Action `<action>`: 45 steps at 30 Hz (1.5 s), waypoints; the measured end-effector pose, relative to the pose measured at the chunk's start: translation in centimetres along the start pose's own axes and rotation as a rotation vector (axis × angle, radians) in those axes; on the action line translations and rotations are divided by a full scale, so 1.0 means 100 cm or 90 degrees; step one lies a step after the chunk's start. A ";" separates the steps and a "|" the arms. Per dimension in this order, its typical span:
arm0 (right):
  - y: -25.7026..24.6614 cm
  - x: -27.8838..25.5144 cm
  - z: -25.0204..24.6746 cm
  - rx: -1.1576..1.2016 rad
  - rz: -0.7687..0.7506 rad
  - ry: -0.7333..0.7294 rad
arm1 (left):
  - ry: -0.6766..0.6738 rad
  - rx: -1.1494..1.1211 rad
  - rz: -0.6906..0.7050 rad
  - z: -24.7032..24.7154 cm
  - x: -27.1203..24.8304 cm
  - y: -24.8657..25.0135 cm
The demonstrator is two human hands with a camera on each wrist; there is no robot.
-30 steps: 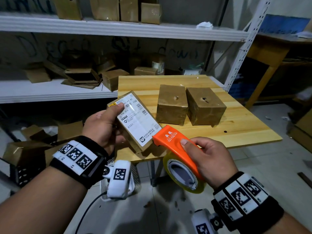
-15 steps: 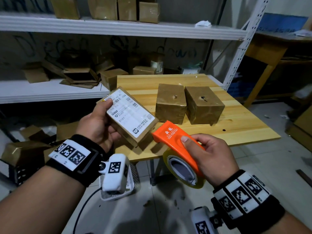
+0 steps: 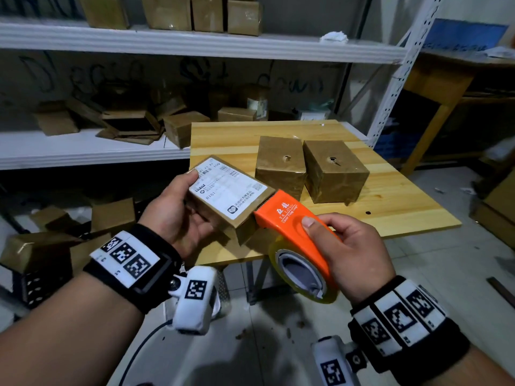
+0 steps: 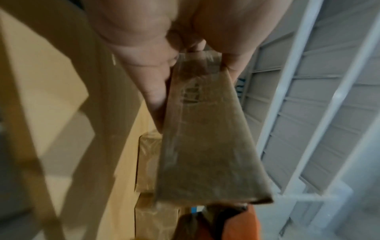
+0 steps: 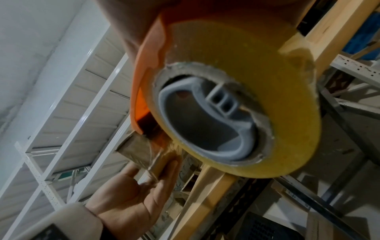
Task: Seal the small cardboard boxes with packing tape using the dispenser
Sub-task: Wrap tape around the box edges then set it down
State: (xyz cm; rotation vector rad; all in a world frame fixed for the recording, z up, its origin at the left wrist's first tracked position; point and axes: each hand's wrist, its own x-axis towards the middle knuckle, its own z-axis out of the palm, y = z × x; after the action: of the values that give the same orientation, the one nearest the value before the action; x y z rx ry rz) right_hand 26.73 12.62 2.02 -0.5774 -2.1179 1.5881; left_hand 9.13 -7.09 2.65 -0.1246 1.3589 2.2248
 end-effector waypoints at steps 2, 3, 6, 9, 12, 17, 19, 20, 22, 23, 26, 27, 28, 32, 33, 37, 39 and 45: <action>0.000 0.001 -0.001 0.017 0.013 0.014 | 0.011 0.076 0.061 -0.003 0.001 0.004; 0.000 0.001 -0.001 0.022 0.014 0.016 | 0.022 0.123 0.100 -0.004 0.002 0.006; -0.003 0.001 -0.001 0.027 0.015 0.011 | 0.073 0.263 0.202 -0.009 0.007 0.008; -0.004 0.002 -0.002 0.026 0.015 0.014 | 0.099 0.375 0.279 -0.010 0.003 0.009; -0.006 0.002 -0.002 0.011 0.005 0.010 | 0.075 0.383 0.269 -0.007 -0.005 0.009; -0.006 0.001 0.005 0.017 0.020 -0.004 | -0.016 0.597 0.259 -0.008 -0.010 0.006; -0.007 0.002 0.005 0.015 0.019 0.005 | -0.059 0.715 0.273 -0.008 -0.012 0.006; -0.008 0.003 0.004 0.014 0.020 0.008 | -0.077 0.744 0.271 -0.008 -0.012 0.005; -0.009 0.004 0.002 0.018 0.036 0.007 | -0.120 0.795 0.245 -0.009 -0.012 0.005; -0.009 0.004 0.002 0.022 0.047 0.007 | -0.135 0.829 0.234 -0.010 -0.011 0.004; -0.008 0.005 0.003 0.017 0.064 0.008 | -0.139 0.956 0.250 -0.012 -0.008 0.004; -0.007 0.005 0.004 0.012 0.066 0.008 | -0.140 0.999 0.265 -0.012 -0.008 0.004; -0.006 0.005 0.004 0.007 0.068 0.008 | -0.139 1.029 0.274 -0.012 -0.007 0.004; -0.006 0.008 0.005 0.003 0.080 0.001 | -0.144 1.036 0.307 -0.011 -0.008 0.002; -0.006 0.008 0.005 0.001 0.079 -0.005 | -0.162 1.029 0.340 -0.011 -0.008 -0.001; -0.009 0.008 0.006 -0.005 0.073 -0.021 | -0.220 1.068 0.416 -0.008 -0.006 -0.010; -0.011 0.008 0.005 -0.010 0.066 -0.028 | -0.203 1.066 0.393 -0.006 -0.004 -0.008; -0.013 0.006 -0.001 -0.007 0.043 -0.013 | -0.167 1.030 0.407 -0.002 -0.007 -0.007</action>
State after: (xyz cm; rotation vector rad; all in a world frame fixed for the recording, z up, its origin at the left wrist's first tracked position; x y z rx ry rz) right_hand 26.24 12.71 3.37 -0.6455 -2.1441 1.6256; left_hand 9.98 -7.32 2.23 1.2106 2.7353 0.7625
